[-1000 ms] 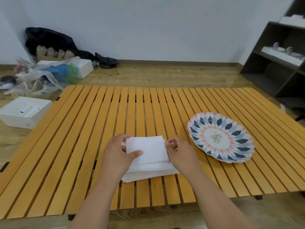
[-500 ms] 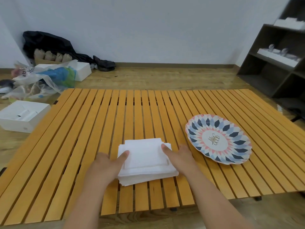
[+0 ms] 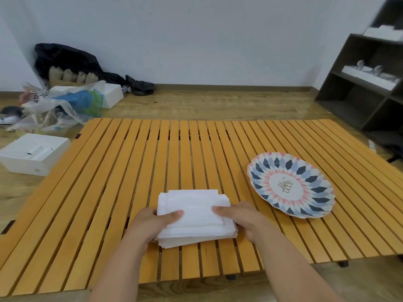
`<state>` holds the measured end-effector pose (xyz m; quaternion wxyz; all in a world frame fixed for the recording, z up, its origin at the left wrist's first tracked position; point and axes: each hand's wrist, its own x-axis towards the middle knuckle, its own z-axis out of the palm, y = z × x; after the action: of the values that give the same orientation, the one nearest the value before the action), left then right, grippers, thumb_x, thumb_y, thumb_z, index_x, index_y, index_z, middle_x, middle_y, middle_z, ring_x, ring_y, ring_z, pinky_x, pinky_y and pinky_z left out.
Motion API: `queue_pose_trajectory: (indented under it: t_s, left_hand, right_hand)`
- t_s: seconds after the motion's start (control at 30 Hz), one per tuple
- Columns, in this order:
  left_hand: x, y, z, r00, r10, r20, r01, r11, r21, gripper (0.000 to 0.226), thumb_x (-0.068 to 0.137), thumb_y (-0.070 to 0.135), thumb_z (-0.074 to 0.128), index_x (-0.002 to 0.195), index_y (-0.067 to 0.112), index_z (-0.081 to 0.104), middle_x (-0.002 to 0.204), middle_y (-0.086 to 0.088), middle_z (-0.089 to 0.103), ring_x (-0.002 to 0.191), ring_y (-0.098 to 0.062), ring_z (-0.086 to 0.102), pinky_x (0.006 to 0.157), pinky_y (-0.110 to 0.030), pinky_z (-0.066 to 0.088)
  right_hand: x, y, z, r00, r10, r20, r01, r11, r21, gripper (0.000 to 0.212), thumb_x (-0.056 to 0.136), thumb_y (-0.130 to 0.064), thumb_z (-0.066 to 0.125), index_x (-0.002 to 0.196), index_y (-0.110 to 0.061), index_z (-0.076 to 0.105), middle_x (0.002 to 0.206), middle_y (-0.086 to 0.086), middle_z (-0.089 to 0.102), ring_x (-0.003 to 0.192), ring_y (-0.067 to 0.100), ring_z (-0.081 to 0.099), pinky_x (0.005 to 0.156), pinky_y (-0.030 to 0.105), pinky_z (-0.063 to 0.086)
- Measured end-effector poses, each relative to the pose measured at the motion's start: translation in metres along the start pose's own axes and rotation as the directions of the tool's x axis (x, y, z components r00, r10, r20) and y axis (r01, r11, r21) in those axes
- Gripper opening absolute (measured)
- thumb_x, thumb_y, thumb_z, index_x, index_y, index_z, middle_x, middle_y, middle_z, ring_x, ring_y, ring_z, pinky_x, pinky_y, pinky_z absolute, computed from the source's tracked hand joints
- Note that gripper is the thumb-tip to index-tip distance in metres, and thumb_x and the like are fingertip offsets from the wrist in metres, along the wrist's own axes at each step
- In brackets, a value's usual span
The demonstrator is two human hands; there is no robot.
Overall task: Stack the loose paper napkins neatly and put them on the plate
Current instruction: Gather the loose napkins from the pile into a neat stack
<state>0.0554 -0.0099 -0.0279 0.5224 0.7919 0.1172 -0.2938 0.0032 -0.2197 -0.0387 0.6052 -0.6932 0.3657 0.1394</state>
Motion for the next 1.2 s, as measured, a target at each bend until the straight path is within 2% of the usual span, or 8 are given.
queue_pose_trajectory:
  t_s: [0.13, 0.23, 0.5, 0.6, 0.73, 0.83, 1.0, 1.2]
  left_hand:
    - [0.0, 0.0012, 0.0009, 1.0, 0.022, -0.011, -0.022, 1.0, -0.005, 0.042, 0.075, 0.032, 0.079, 0.106, 0.01, 0.059, 0.098, -0.006, 0.064, 0.089, -0.023, 0.061, 0.069, -0.034, 0.05]
    - [-0.0012, 0.001, -0.0014, 1.0, 0.021, 0.016, -0.02, 0.999, -0.049, 0.047, 0.076, 0.028, 0.078, 0.114, 0.011, 0.057, 0.102, -0.006, 0.065, 0.091, -0.023, 0.062, 0.067, -0.033, 0.05]
    - [-0.0027, -0.0001, 0.0024, 0.995, 0.072, 0.063, -0.064, 0.989, -0.131, 0.054, 0.078, 0.024, 0.077, 0.123, 0.014, 0.05, 0.11, -0.005, 0.064, 0.096, -0.023, 0.061, 0.069, -0.033, 0.051]
    - [-0.0019, -0.0007, 0.0027, 0.994, 0.065, 0.084, -0.048, 0.981, -0.19, 0.057, 0.077, 0.025, 0.077, 0.125, 0.016, 0.048, 0.113, -0.006, 0.064, 0.101, -0.026, 0.061, 0.083, -0.043, 0.053]
    - [-0.0017, 0.0009, 0.0005, 0.995, 0.027, 0.101, -0.001, 0.967, -0.253, 0.052, 0.078, 0.031, 0.077, 0.121, 0.014, 0.054, 0.11, -0.009, 0.066, 0.099, -0.028, 0.062, 0.084, -0.043, 0.053]
    - [-0.0012, 0.0011, 0.0031, 0.998, 0.022, 0.065, -0.008, 0.979, -0.203, 0.049, 0.078, 0.037, 0.076, 0.116, 0.013, 0.057, 0.105, -0.008, 0.066, 0.094, -0.026, 0.062, 0.078, -0.04, 0.053]
    - [0.0001, 0.0001, 0.0074, 0.998, 0.064, -0.018, -0.066, 0.994, -0.088, 0.044, 0.083, 0.038, 0.07, 0.117, 0.014, 0.053, 0.103, -0.003, 0.061, 0.088, -0.018, 0.057, 0.064, -0.03, 0.045]
    - [0.0054, -0.0041, -0.0018, 0.998, 0.055, -0.019, -0.055, 0.997, -0.05, 0.049, 0.08, 0.039, 0.072, 0.12, 0.016, 0.055, 0.11, -0.003, 0.062, 0.098, -0.024, 0.059, 0.085, -0.042, 0.053]
  right_hand:
    - [-0.0052, -0.0024, 0.0016, 0.999, -0.041, 0.019, 0.041, 0.999, 0.0, 0.028, 0.079, -0.026, 0.076, 0.096, -0.015, 0.057, 0.102, 0.004, 0.064, 0.095, 0.02, 0.06, 0.08, 0.034, 0.052]
    - [-0.0074, -0.0034, -0.0007, 0.997, -0.076, 0.022, 0.076, 0.997, -0.013, 0.036, 0.078, -0.027, 0.077, 0.102, -0.018, 0.052, 0.103, 0.001, 0.062, 0.094, 0.019, 0.06, 0.074, 0.032, 0.052]
    - [-0.0063, -0.0024, -0.0051, 0.996, -0.087, 0.023, 0.087, 0.996, -0.002, 0.041, 0.076, -0.028, 0.079, 0.104, -0.021, 0.049, 0.108, 0.003, 0.062, 0.099, 0.022, 0.061, 0.089, 0.043, 0.054]
    - [-0.0069, -0.0022, -0.005, 0.997, -0.063, 0.05, 0.059, 0.995, 0.084, 0.036, 0.076, -0.025, 0.079, 0.099, -0.019, 0.052, 0.108, 0.006, 0.064, 0.1, 0.024, 0.062, 0.091, 0.045, 0.053]
    - [-0.0076, -0.0034, -0.0035, 0.994, 0.008, 0.106, -0.033, 0.972, 0.234, 0.046, 0.072, -0.025, 0.082, 0.107, -0.006, 0.058, 0.107, 0.014, 0.068, 0.101, 0.03, 0.064, 0.093, 0.047, 0.052]
    - [-0.0085, -0.0049, -0.0037, 0.992, 0.027, 0.122, -0.061, 0.955, 0.291, 0.043, 0.071, -0.021, 0.083, 0.104, -0.002, 0.062, 0.1, 0.014, 0.071, 0.096, 0.029, 0.066, 0.09, 0.043, 0.053]
    - [-0.0091, -0.0056, -0.0005, 0.994, -0.004, 0.106, -0.017, 0.98, 0.197, 0.03, 0.077, -0.023, 0.078, 0.098, -0.008, 0.063, 0.096, 0.009, 0.07, 0.089, 0.023, 0.064, 0.08, 0.035, 0.052]
    - [-0.0068, -0.006, 0.0042, 0.99, -0.073, 0.123, 0.052, 0.986, 0.16, 0.035, 0.081, -0.027, 0.074, 0.111, -0.015, 0.061, 0.106, 0.005, 0.07, 0.1, 0.023, 0.065, 0.094, 0.043, 0.052]
